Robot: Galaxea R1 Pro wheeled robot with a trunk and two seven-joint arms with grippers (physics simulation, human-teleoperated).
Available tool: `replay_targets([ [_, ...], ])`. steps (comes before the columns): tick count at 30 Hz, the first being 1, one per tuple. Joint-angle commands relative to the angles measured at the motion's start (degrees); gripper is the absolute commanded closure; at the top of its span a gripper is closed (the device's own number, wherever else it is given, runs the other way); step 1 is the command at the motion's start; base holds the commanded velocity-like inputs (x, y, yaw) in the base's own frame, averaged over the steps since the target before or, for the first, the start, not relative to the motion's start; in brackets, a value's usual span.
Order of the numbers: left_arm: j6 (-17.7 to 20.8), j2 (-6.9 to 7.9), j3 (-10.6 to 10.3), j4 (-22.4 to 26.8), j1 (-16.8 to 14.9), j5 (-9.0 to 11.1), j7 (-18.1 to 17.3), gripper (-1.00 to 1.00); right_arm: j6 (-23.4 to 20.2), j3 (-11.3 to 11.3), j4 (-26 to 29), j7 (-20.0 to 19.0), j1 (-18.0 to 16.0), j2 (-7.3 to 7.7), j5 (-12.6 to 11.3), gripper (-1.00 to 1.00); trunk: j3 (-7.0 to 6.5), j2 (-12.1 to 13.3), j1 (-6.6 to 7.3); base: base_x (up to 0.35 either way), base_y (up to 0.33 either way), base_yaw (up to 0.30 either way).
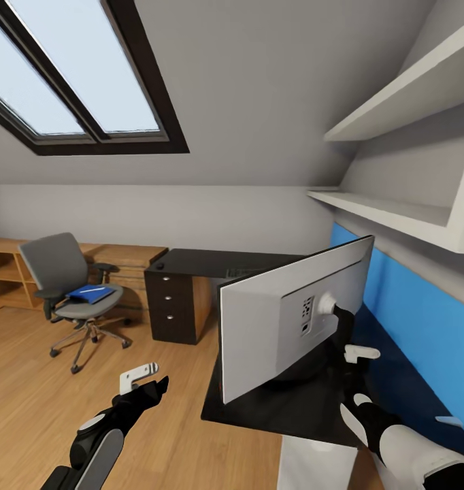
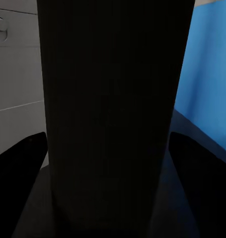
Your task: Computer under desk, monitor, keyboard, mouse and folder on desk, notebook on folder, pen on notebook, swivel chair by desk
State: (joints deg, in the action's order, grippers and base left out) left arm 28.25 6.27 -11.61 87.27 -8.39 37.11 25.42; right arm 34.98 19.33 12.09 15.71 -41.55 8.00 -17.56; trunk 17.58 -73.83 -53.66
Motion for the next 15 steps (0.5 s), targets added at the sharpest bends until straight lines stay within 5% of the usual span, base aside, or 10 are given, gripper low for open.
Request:
replay_targets([
  [1,0.0,0.06,-0.1,0.0,-0.1,0.6,0.6,-1.00,0.6,1.9,-0.3,0.5,0.0,0.08,-2.2,1.00,0.08,0.0,-0.02,0.197,-0.094,0.000],
  [15,0.0,0.06,-0.1,-0.1,-0.1,0.5,0.6,-1.00,0.6,2.0,-0.3,0.5,0.0,0.08,-2.1,1.00,0.08,0.0,-0.02,0.174,-0.097,0.000],
])
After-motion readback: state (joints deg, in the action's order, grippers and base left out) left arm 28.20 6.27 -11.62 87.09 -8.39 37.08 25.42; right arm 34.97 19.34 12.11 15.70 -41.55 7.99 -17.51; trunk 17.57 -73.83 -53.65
